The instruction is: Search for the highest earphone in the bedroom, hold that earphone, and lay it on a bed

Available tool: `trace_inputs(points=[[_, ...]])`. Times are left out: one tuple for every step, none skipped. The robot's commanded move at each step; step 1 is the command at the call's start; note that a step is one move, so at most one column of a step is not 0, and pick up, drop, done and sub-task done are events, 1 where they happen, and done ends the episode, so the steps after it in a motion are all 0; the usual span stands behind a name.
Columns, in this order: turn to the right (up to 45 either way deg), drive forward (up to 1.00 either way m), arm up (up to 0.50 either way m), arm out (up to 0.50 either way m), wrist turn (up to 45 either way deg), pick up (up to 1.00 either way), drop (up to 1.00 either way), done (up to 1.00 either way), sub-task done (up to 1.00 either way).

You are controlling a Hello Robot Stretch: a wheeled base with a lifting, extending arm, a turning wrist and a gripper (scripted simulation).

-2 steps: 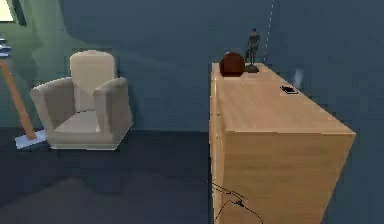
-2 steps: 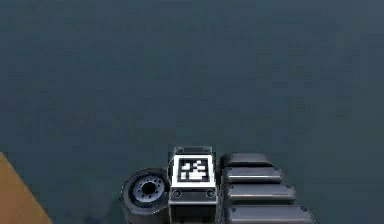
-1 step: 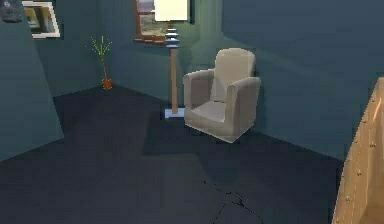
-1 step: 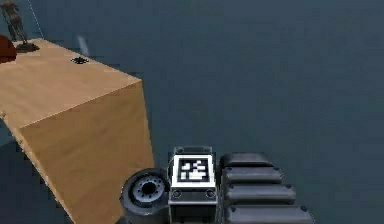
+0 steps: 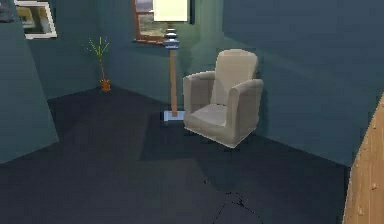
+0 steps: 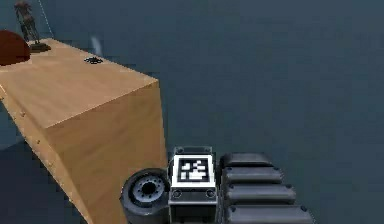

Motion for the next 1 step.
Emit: trace_inputs(points=[[-42.0,0.0,0.0,0.0,0.0,0.0,0.0,0.0,0.0]])
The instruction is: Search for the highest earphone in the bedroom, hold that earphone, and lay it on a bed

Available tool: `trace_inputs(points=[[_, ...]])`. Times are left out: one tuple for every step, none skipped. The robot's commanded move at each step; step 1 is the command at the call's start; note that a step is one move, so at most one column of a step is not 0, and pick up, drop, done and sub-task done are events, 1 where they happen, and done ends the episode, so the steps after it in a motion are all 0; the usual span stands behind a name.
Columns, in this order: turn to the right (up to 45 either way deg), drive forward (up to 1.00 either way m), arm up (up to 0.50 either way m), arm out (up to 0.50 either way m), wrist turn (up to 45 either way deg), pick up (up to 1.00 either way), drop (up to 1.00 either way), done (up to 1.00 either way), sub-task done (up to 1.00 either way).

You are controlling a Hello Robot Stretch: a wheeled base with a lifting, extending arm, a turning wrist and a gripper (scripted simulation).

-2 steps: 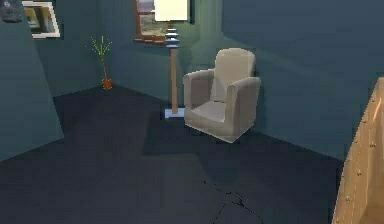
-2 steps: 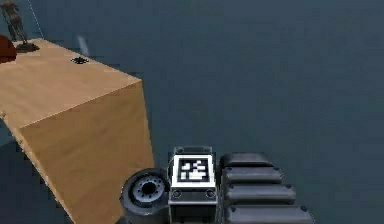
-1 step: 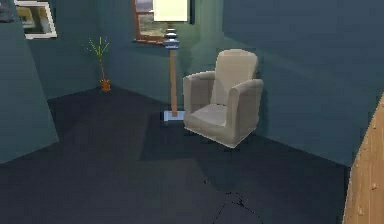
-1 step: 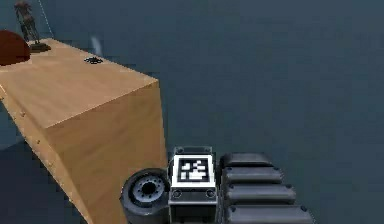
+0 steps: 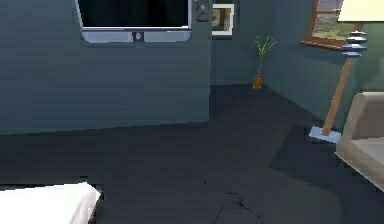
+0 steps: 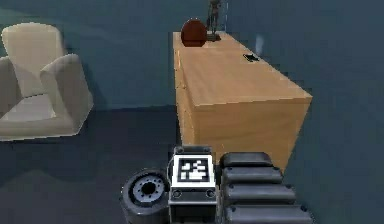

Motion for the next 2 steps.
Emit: trace_inputs(points=[[0.0,0.2,0.0,0.0,0.0,0.0,0.0,0.0,0.0],[45.0,0.0,0.0,0.0,0.0,0.0,0.0,0.0,0.0]])
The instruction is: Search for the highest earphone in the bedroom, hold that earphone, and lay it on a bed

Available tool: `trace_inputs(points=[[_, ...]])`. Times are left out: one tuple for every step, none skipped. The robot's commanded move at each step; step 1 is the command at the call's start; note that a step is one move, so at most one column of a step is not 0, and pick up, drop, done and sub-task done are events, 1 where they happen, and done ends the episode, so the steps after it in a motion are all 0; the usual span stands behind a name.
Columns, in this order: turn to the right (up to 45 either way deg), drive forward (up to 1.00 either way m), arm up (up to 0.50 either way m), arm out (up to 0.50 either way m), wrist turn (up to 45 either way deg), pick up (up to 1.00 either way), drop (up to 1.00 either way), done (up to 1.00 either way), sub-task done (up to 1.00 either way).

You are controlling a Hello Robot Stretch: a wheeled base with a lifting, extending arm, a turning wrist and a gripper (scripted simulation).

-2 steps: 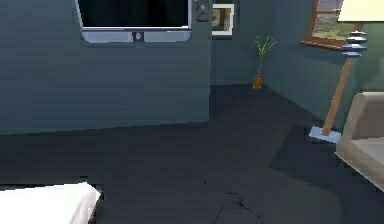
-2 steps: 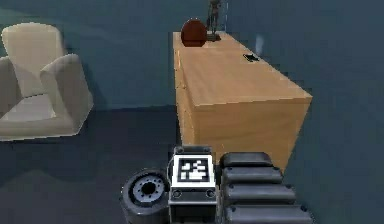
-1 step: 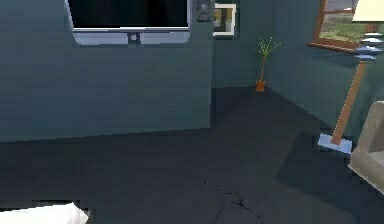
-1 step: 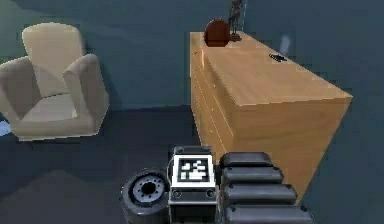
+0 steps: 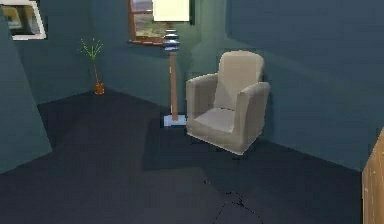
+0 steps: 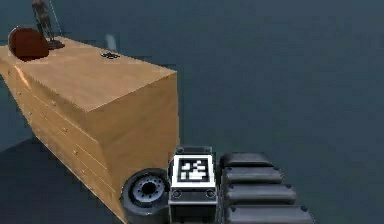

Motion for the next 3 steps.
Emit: trace_inputs(points=[[45.0,0.0,0.0,0.0,0.0,0.0,0.0,0.0,0.0],[45.0,0.0,0.0,0.0,0.0,0.0,0.0,0.0,0.0],[27.0,0.0,0.0,0.0,0.0,0.0,0.0,0.0,0.0]])
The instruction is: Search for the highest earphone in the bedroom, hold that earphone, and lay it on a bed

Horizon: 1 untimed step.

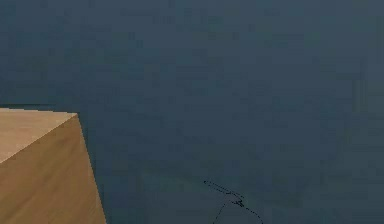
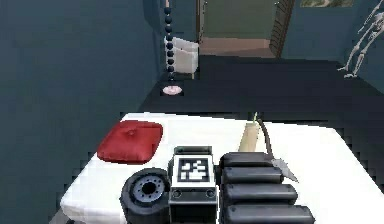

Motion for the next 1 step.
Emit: trace_inputs(points=[[0.0,0.0,0.0,0.48,0.0,0.0,0.0,0.0,0.0]])
